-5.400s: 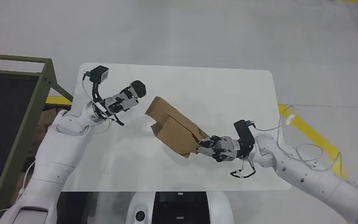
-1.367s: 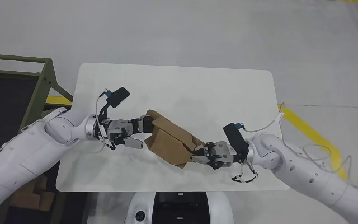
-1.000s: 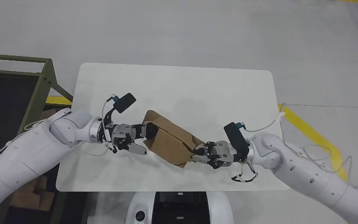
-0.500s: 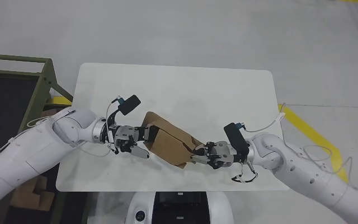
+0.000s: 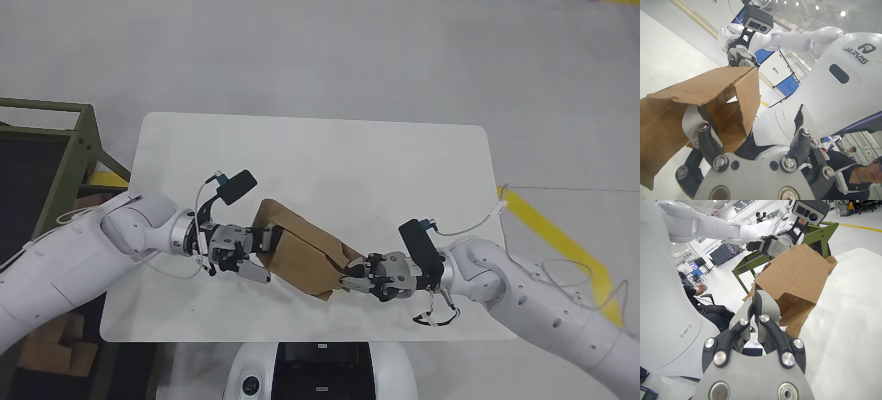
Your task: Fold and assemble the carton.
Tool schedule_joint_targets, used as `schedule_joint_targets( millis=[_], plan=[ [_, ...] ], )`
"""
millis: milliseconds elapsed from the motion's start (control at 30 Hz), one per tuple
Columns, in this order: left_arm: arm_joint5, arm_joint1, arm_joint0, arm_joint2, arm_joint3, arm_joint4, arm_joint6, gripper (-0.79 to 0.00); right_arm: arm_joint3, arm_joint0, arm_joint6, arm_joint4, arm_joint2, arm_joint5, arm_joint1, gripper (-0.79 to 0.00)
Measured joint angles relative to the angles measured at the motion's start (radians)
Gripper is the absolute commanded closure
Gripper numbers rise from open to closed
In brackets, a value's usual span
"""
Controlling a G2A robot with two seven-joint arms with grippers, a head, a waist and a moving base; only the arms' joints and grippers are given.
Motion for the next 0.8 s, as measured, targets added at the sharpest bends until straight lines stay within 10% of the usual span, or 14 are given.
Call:
schedule_joint_targets(
  millis=[400,600,667,800],
  plan=[
    [0.0,-0.018,-0.057,0.067,0.018,-0.005,0.0,-0.782,0.004,-0.001,0.008,0.004,0.001,0.0,-0.006,0.0],
    [0.0,-0.022,-0.076,0.089,0.025,-0.013,0.0,-0.585,0.007,-0.003,0.007,0.004,0.003,0.0,-0.008,0.0],
    [0.0,-0.023,-0.081,0.095,0.028,-0.016,0.0,-0.391,0.007,-0.004,0.006,0.003,0.004,0.0,-0.008,0.0],
    [0.0,-0.025,-0.09,0.103,0.03,-0.02,0.0,-0.345,0.007,-0.005,0.006,0.002,0.005,0.0,-0.008,0.0]
  ],
)
